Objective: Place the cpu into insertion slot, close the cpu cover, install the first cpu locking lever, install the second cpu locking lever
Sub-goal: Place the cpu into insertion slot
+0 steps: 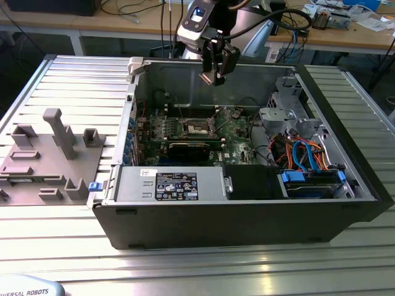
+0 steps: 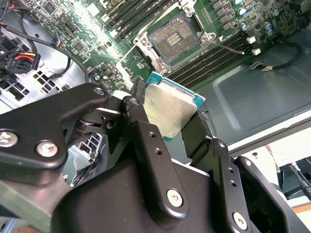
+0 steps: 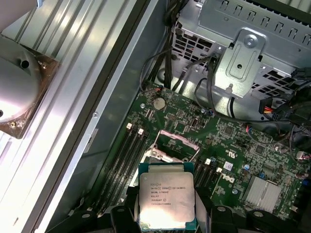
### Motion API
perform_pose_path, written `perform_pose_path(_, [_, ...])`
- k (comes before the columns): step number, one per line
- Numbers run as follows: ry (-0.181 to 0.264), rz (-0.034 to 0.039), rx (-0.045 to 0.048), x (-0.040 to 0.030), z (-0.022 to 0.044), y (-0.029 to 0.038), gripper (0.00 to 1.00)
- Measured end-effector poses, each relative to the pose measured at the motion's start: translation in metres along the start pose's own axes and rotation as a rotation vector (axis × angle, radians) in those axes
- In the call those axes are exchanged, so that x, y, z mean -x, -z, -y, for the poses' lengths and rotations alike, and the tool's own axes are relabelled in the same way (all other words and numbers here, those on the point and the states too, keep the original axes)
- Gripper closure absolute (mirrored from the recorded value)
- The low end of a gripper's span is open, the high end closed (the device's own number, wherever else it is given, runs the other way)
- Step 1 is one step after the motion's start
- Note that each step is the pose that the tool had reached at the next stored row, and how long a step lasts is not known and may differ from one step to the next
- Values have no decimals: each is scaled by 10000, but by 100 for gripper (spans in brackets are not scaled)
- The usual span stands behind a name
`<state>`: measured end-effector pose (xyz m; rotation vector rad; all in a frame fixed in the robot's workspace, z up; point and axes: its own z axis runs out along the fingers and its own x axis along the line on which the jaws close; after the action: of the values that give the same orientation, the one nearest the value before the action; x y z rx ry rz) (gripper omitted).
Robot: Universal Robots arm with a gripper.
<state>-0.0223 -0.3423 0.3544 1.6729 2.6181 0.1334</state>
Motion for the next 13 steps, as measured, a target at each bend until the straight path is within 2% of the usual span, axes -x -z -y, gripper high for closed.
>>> perform_pose_path(13, [-69,6,1,0,0,0,46])
